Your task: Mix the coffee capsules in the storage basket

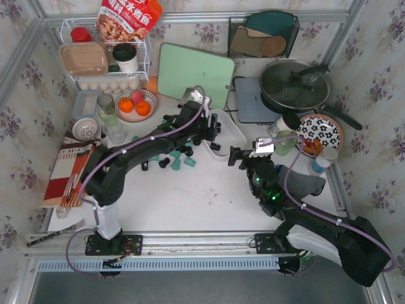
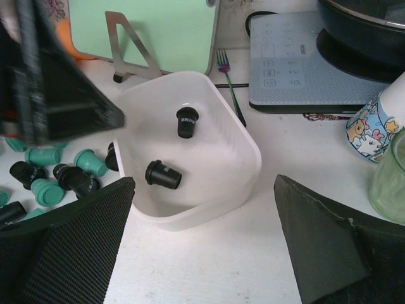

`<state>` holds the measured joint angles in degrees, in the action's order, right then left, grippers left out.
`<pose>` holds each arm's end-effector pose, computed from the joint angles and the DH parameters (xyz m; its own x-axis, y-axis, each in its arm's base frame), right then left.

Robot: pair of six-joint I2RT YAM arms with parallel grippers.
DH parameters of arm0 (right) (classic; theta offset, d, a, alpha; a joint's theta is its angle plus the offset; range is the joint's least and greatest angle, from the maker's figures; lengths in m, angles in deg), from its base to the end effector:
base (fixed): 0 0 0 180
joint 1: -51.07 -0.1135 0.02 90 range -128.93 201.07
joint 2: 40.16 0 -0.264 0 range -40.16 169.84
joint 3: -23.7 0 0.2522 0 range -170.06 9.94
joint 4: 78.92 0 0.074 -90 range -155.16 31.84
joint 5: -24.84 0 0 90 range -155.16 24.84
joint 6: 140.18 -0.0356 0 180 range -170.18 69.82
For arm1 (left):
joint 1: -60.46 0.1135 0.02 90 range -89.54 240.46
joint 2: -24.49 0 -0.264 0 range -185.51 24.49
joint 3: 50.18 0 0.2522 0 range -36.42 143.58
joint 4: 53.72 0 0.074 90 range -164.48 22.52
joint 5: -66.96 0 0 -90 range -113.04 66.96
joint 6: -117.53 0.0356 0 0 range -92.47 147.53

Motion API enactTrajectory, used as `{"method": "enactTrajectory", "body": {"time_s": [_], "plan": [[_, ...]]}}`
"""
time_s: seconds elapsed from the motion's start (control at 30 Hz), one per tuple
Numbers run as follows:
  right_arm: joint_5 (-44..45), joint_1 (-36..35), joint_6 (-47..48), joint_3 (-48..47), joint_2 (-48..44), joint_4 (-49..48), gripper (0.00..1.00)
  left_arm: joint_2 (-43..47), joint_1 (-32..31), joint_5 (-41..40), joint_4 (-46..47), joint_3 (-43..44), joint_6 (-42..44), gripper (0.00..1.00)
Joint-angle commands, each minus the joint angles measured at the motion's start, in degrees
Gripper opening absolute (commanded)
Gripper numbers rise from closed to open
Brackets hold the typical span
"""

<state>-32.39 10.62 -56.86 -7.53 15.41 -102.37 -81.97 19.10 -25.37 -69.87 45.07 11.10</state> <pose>0.1681 0.1180 0.2257 -0.0273 0.1053 -0.9941 -0.1314 0.9854 0.1080 0.3308 -0.2893 0.2673 -0.5099 0.0724 -0.8572 0.5097 0.8281 -0.2333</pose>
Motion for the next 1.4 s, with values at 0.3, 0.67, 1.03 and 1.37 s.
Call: {"method": "enactTrajectory", "body": {"time_s": [0.3,0.67,1.03,1.37], "plan": [[-2.3,0.0,0.9,-2.3,4.7,0.1,1.00,27.8,0.0,-17.0,-8.8,-19.0,-0.8,0.76],[-18.3,-0.2,4.6,-5.7,10.1,0.5,0.85,46.9,0.0,-31.1,-20.2,-38.5,-5.6,0.76],[-31.4,-1.0,6.3,-17.3,22.3,8.7,0.70,57.7,0.0,-40.9,-18.7,-47.5,-2.3,0.76],[-32.4,-5.4,8.6,-29.8,36.4,16.4,0.62,63.1,0.0,-40.4,-20.1,-48.5,-4.8,0.76]]}}
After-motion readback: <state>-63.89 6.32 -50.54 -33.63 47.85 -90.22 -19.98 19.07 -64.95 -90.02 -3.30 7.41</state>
